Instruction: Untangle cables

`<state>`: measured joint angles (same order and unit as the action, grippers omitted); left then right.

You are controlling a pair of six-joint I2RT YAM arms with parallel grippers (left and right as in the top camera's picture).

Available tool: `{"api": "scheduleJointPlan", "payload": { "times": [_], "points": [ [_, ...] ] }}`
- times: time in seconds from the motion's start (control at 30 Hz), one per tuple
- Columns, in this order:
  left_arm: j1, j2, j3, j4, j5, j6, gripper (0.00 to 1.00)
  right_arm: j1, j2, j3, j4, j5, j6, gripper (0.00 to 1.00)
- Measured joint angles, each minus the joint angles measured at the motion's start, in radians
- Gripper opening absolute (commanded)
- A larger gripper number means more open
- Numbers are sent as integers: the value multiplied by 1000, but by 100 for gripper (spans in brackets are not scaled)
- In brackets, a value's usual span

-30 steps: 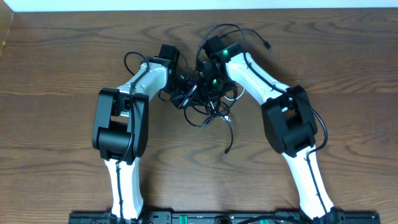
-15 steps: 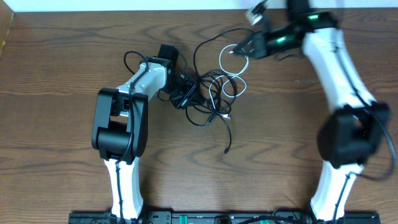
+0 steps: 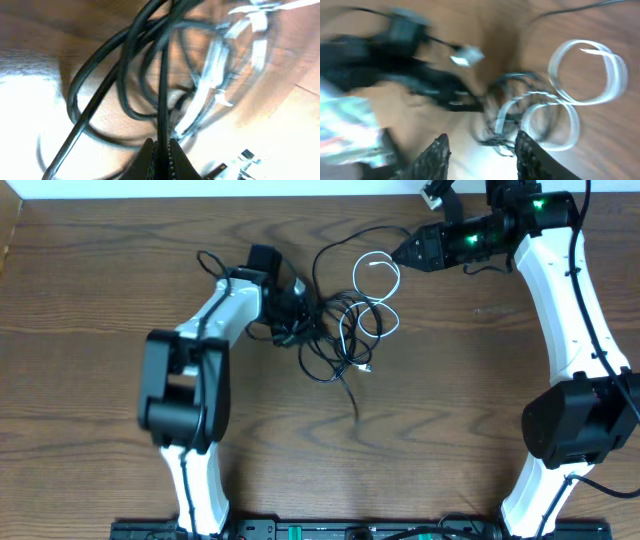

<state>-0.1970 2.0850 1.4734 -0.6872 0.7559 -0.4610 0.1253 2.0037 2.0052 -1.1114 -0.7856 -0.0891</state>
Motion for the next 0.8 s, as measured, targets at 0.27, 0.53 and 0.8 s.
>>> {"api": "scheduleJointPlan", "payload": {
  "times": [0.27,0.53,0.8],
  "points": [
    [0,-330,-1,10,-174,-12,7,41,47,0,-11,284,84,45],
    [0,-388,-2,-13,-247,-71,8,63,216,-3,-31,339,126,45],
    [-16,-401,-2,28,-238,-114,7,126,235,-7,19,338,128,46]
  ]
}}
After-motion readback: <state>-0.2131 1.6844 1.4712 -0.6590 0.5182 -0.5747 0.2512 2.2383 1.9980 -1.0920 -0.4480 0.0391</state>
